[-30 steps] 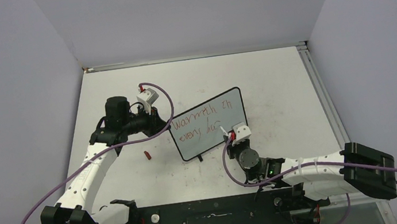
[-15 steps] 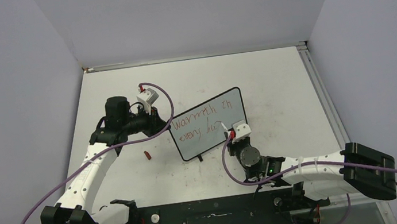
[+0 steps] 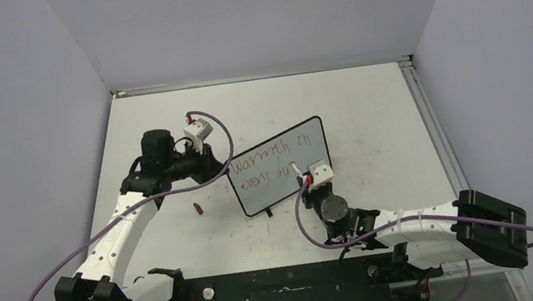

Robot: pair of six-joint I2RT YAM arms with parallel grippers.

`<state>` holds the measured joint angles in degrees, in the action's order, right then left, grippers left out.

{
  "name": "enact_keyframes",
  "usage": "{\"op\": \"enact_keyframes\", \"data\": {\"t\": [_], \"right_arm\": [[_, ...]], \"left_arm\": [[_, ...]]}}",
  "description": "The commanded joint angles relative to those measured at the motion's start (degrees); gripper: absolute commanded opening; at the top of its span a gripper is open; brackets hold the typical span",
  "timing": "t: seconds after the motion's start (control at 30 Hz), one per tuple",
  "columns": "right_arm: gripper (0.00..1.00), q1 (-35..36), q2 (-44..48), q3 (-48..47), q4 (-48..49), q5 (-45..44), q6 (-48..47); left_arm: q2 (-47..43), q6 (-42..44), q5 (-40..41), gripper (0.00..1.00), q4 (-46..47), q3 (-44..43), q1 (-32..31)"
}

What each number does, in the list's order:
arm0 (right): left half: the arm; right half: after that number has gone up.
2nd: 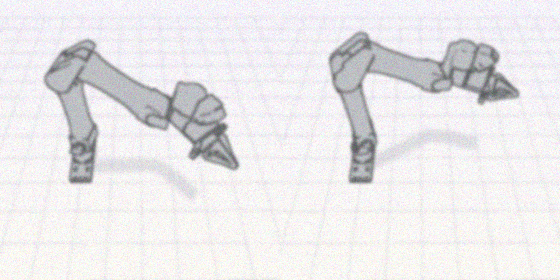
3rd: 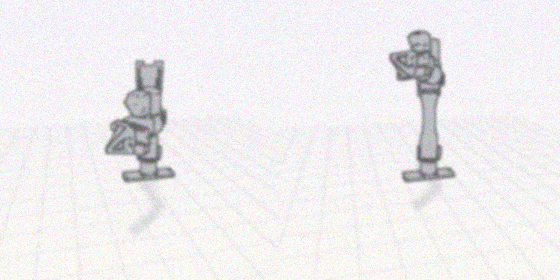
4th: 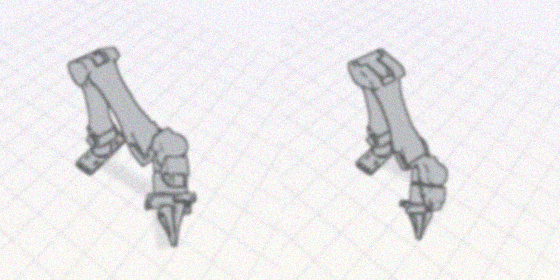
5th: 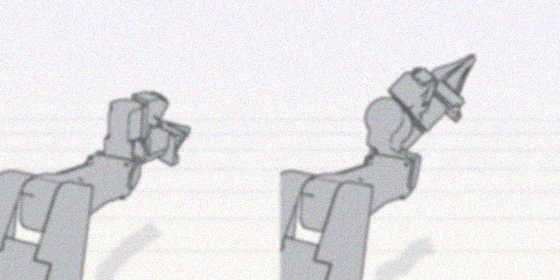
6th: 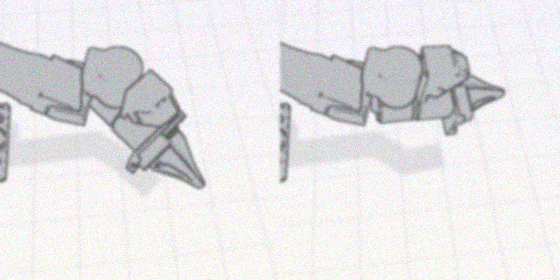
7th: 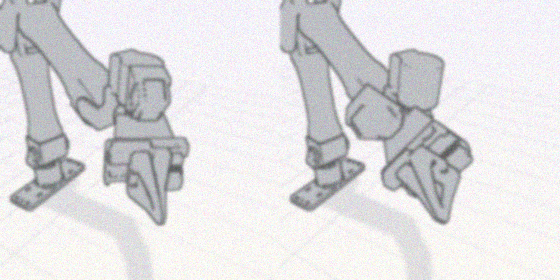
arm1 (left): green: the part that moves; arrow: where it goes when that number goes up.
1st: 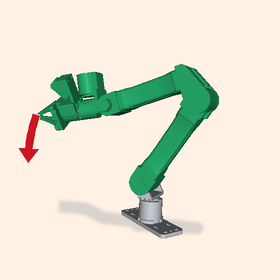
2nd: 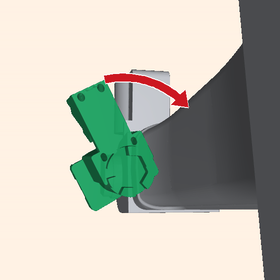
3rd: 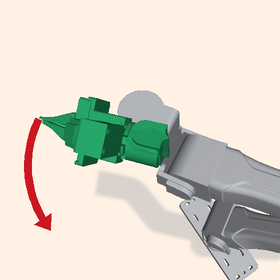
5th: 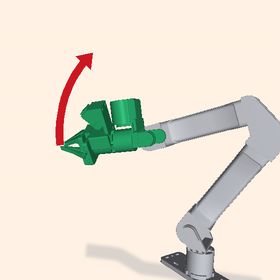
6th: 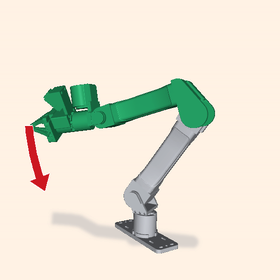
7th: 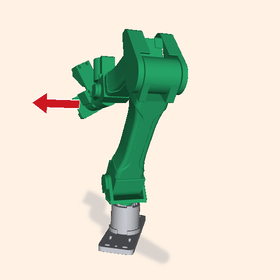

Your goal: Write a sentence on the whiteboard

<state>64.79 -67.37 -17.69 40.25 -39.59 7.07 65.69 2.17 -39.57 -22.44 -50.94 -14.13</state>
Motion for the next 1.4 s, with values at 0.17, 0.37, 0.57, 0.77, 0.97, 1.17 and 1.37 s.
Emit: {"op": "enact_keyframes", "data": {"t": [0.17,0.37,0.57,0.77,0.97,1.17,1.37], "right_arm": [[0.05,2.27,-0.64,0.51,-0.99,0.00,4.94],[0.05,3.06,-0.36,1.08,-2.85,-2.50,6.65],[0.05,1.95,0.71,1.05,-3.86,-4.31,6.32],[0.05,0.80,0.79,0.51,-2.08,-3.86,4.41],[0.05,0.77,1.10,-0.41,0.00,-0.71,2.60],[0.05,0.47,3.16,0.41,-0.74,-0.64,2.73],[0.05,-0.21,2.47,0.08,0.12,-0.78,2.23]], "left_arm": [[0.42,1.05,1.43,0.00,-2.34,0.40,0.23],[0.48,1.04,1.38,0.00,-2.30,0.40,0.23],[0.39,1.05,1.42,0.00,-2.35,0.40,0.21],[0.27,1.02,1.43,0.00,-2.34,0.41,0.19],[0.26,1.03,1.45,0.00,-2.30,0.40,0.18],[0.27,0.99,1.52,0.00,-2.04,0.45,0.24],[0.22,1.07,1.67,0.00,-2.16,0.53,0.21]]}}
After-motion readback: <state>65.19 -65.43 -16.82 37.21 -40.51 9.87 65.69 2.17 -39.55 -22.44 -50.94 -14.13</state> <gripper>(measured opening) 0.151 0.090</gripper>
